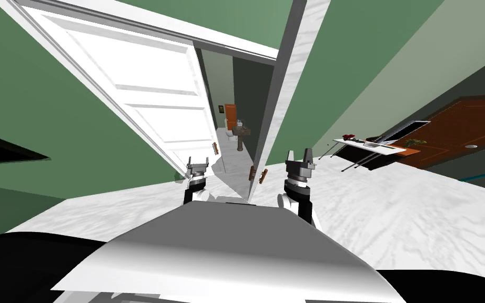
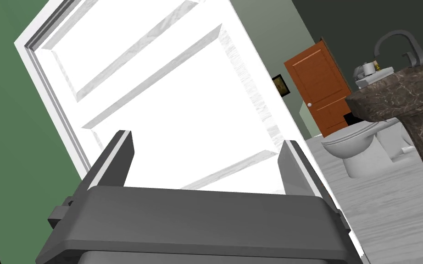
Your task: Pull the door open
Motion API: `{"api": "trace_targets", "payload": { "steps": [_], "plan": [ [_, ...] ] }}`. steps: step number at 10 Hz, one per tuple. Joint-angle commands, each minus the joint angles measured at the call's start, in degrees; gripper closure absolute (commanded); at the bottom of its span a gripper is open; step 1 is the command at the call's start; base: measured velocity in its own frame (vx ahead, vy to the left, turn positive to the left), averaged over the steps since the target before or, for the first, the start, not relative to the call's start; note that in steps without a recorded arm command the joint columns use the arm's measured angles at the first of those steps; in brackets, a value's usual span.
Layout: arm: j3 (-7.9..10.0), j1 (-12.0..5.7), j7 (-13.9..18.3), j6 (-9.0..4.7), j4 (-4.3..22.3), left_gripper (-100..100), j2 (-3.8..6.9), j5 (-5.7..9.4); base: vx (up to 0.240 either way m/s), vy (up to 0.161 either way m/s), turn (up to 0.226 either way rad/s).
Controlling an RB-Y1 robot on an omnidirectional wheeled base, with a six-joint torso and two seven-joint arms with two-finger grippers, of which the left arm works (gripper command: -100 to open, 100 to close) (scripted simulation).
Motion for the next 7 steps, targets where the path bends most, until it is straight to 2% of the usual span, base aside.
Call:
{"api": "trace_targets", "payload": {
  "steps": [1,5,6,7],
  "plan": [
    [-0.22,-0.09,1.0,-0.65,1.9,-100,0.27,0.89,0.052,0.044,-0.058],
    [-0.76,-1.56,6.2,-2.69,9.1,-100,2.05,7.05,0.055,0.055,-0.183],
    [-0.76,-1.56,6.2,-2.69,9.7,-100,2.05,7.05,0.057,0.047,-0.077],
    [-0.9,-1.93,7.5,-3.2,11.6,-100,2.5,8.6,0.05,0.038,-0.107]
  ]
}}
